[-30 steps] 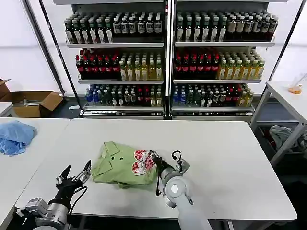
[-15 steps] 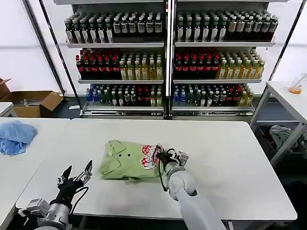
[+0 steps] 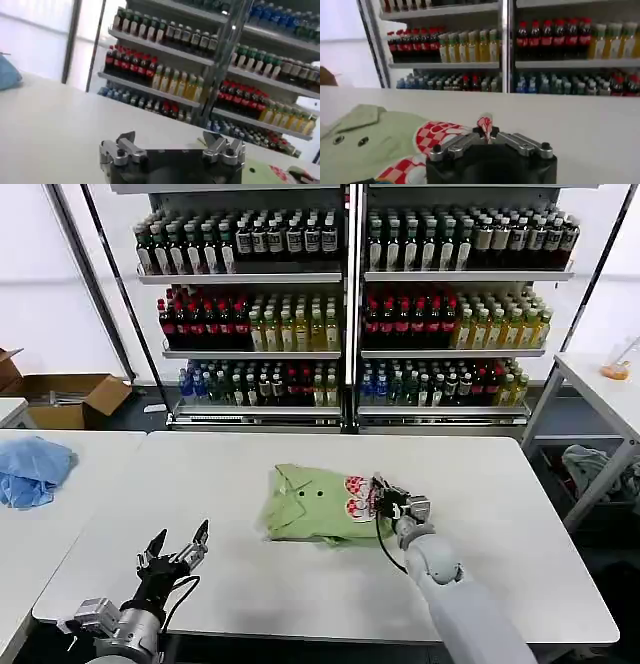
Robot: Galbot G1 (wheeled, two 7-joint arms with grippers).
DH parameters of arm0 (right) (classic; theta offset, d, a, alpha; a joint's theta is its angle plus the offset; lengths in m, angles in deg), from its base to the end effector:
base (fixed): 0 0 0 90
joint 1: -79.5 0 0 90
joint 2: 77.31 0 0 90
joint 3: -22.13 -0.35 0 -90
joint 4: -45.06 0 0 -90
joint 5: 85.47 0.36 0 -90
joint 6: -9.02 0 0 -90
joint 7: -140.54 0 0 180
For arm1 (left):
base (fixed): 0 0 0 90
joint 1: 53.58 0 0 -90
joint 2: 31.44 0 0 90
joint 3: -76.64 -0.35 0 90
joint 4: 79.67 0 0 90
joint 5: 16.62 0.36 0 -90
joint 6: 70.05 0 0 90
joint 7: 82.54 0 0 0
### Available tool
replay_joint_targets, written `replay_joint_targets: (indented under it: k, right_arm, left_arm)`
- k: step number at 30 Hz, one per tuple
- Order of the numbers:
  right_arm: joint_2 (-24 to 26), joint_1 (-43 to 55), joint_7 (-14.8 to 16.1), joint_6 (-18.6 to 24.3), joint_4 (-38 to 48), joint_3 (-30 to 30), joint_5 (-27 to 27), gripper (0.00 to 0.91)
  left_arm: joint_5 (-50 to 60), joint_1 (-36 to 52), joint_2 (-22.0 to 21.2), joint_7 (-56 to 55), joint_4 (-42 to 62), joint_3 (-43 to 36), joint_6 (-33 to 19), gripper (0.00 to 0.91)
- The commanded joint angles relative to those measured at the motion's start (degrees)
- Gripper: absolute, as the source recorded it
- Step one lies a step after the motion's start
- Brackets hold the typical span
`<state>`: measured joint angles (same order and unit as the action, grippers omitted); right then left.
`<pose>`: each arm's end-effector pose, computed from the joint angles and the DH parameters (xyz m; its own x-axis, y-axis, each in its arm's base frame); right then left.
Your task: Fold and organize the clothes.
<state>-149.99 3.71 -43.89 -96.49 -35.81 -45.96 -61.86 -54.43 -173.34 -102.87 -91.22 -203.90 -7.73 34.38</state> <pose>0.4248 0.0054 -0.3341 -0.9273 -0.2279 0.2969 -0.2322 0.9724 0.0214 0.1924 0.0747 -0.2603 -0.9775 0.0373 0.2074 -0.0260 0.9554 -0.2943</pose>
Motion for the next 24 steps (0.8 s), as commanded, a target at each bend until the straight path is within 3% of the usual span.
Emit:
replay_joint_targets:
  k: [1,3,6,8,14,19,24]
  right_arm:
    - [4.40,1.29,5.72,4.88,2.48,-2.63,-11.37,0.907]
    - [4.58,-0.08,4.42,7.23,-0.08,-3.13,-11.79,0.907]
    - [5.19,-4.31,0.01,10.80,-6.91,-5.38,-13.55,0.907]
    - [6.22,-9.19,-1.98,15.29,-10.99,-7.43,-15.65,0.907]
    - [7.70,-19.35,-6.54,17.93,-16.67,-12.61,-16.97,0.907]
    - [7.37,-29.72,-6.58,16.45,-28.53,-17.58,-11.24,0.907]
    - [6.86,-41.63,-5.62,16.75,-38.81,-18.91,-10.13,0.907]
  left_arm:
    - [2.20,0.37,-0.06,0.27,0.09,-2.00,-0.17,0.907]
    - [3.24,0.52,-0.08,0.31,0.40,-2.32,-0.72,0.907]
    - [5.39,0.83,-0.09,0.33,0.05,-2.59,-1.06,0.907]
    - [7.63,0.66,0.01,0.77,-0.44,-2.72,-2.23,0.907]
    - [12.62,0.28,-0.39,1.13,-0.73,-3.82,-4.02,0.907]
    - [15.23,-0.11,-1.64,1.45,-1.45,-4.68,-4.46,0.907]
    - [17.67,-1.12,-2.34,2.21,-1.80,-4.93,-5.90,0.907]
